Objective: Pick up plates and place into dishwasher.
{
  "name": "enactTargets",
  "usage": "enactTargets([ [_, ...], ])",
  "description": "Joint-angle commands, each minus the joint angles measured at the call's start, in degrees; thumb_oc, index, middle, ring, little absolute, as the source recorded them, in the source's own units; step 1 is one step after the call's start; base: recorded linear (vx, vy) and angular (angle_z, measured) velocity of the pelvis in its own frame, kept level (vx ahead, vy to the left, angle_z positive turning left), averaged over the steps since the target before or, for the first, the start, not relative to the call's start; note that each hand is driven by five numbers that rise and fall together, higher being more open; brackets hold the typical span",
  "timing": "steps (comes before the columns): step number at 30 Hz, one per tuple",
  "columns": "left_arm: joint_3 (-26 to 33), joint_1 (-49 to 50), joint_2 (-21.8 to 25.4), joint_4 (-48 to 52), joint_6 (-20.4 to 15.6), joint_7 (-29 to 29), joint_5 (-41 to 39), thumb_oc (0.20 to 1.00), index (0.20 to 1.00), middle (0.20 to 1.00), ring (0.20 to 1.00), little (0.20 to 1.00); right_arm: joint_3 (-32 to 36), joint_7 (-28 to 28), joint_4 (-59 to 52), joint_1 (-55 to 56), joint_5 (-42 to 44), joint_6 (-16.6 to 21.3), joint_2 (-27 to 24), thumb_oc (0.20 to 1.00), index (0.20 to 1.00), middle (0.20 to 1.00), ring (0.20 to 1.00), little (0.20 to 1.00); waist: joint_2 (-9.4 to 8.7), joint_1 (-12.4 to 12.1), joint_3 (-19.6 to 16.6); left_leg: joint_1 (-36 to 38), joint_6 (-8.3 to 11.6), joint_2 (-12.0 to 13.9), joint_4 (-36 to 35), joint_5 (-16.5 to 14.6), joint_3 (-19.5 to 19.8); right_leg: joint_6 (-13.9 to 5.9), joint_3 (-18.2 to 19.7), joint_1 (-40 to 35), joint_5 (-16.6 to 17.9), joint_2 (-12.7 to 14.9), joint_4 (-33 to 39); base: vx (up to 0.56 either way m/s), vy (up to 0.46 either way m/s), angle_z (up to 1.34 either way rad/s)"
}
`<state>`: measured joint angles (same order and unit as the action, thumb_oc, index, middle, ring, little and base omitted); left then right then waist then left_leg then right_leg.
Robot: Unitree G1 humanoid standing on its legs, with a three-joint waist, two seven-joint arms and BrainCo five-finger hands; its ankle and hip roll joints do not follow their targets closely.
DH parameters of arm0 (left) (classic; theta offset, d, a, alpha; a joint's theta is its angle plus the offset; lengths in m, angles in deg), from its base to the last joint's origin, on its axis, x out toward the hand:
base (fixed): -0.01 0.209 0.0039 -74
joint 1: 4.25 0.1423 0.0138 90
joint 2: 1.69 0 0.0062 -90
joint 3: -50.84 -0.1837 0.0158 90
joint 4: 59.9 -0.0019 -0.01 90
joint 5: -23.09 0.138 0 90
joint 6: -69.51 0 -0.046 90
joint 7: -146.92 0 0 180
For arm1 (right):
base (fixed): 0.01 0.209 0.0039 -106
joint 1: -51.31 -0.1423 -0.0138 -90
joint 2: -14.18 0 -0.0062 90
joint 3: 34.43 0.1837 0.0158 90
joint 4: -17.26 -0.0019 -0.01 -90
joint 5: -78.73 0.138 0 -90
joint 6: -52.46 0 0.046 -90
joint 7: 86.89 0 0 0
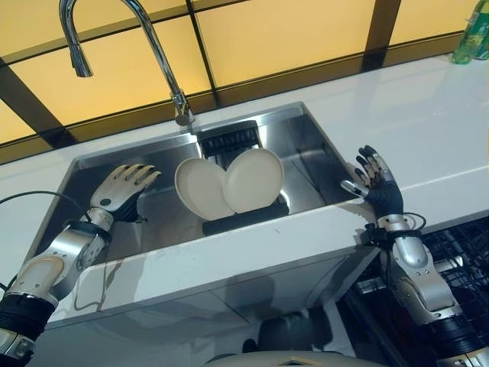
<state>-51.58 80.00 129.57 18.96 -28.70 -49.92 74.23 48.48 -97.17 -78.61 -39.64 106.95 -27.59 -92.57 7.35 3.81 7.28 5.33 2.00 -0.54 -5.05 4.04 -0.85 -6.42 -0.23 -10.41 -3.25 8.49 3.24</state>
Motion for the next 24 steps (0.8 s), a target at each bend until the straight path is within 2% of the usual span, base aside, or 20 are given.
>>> enactTargets([
  [1, 2.41, -1.46, 3.31, -0.41, 1.37, -8.98, 3.85, 1.000, 1.000, 1.000, 1.000, 1.000, 1.36, 0.57, -1.67, -1.26, 1.82, 3.56, -2.47, 1.000, 1.000, 1.000, 1.000, 1.000, -2.72, -0.21, -1.27, -0.55, -0.52, -1.07, 3.53, -5.56, 1.05, -4.44, 2.38, 10.46, 6.77, 5.22, -4.37, 0.02, 0.043, -0.01],
  [6, 1.12, -1.92, 0.45, -1.09, 3.33, -15.87, 5.41, 1.000, 1.000, 1.000, 1.000, 1.000, 1.35, 0.66, -1.38, -0.93, 1.59, 3.83, -2.61, 1.000, 1.000, 1.000, 1.000, 1.000, -2.47, 0.35, -0.70, -0.54, -0.62, -1.48, 3.48, -5.90, 0.95, -4.73, 2.90, 10.78, 6.23, 5.50, -4.81, 0.04, 0.048, -0.01],
  [10, -0.06, -2.77, -2.11, -2.22, 6.20, -19.99, 6.93, 1.000, 1.000, 1.000, 1.000, 1.000, 1.85, 1.13, -0.94, -0.80, 1.34, 3.95, -2.37, 1.000, 1.000, 1.000, 1.000, 1.000, -2.46, 0.86, -0.10, -1.08, -0.62, -1.73, 3.63, -5.47, 0.67, -4.88, 3.68, 11.59, 6.75, 5.53, -5.27, 0.01, 0.021, -0.02],
  [16, 0.10, -2.53, -4.31, -2.98, 7.01, -24.16, 9.21, 1.000, 1.000, 1.000, 1.000, 1.000, 2.43, 1.67, -1.09, 0.45, 0.92, 4.02, -1.55, 1.000, 1.000, 1.000, 1.000, 1.000, -2.78, 1.39, 0.02, -1.02, -0.77, -2.00, 3.91, -5.64, 0.33, -5.06, 4.13, 11.69, 6.75, 5.57, -5.59, 0.04, 0.003, -0.07],
  [19, -0.51, -2.61, -4.93, -3.04, 5.31, -23.86, 11.02, 1.000, 1.000, 1.000, 1.000, 1.000, 2.62, 1.82, -1.35, 0.75, 0.63, 3.79, -1.16, 1.000, 1.000, 1.000, 1.000, 1.000, -2.75, 1.55, 0.01, -0.95, -0.78, -2.05, 3.99, -5.71, 0.20, -5.11, 4.28, 11.71, 6.73, 5.56, -5.70, 0.03, 0.007, -0.01],
  [21, -1.67, -2.89, -5.18, -2.65, 3.12, -21.32, 12.50, 1.000, 1.000, 1.000, 1.000, 1.000, 2.83, 2.18, -1.66, 0.96, 0.65, 3.52, -1.25, 1.000, 1.000, 1.000, 1.000, 1.000, -2.54, 1.84, 0.10, -0.97, -0.82, -2.14, 4.18, -5.73, 0.02, -5.12, 4.48, 11.77, 6.70, 5.55, -5.90, 0.03, 0.026, -0.01],
  [24, -3.94, -3.05, -5.39, -2.63, 4.06, -19.81, 11.88, 1.000, 1.000, 1.000, 1.000, 1.000, 3.14, 2.40, -1.86, 0.82, 0.98, 3.06, -1.89, 1.000, 1.000, 1.000, 1.000, 1.000, -2.16, 2.20, 0.43, -1.17, -0.82, -2.31, 4.45, -5.61, -0.01, -5.18, 4.83, 11.97, 6.69, 5.47, -6.23, 0.02, 0.035, -0.02],
])
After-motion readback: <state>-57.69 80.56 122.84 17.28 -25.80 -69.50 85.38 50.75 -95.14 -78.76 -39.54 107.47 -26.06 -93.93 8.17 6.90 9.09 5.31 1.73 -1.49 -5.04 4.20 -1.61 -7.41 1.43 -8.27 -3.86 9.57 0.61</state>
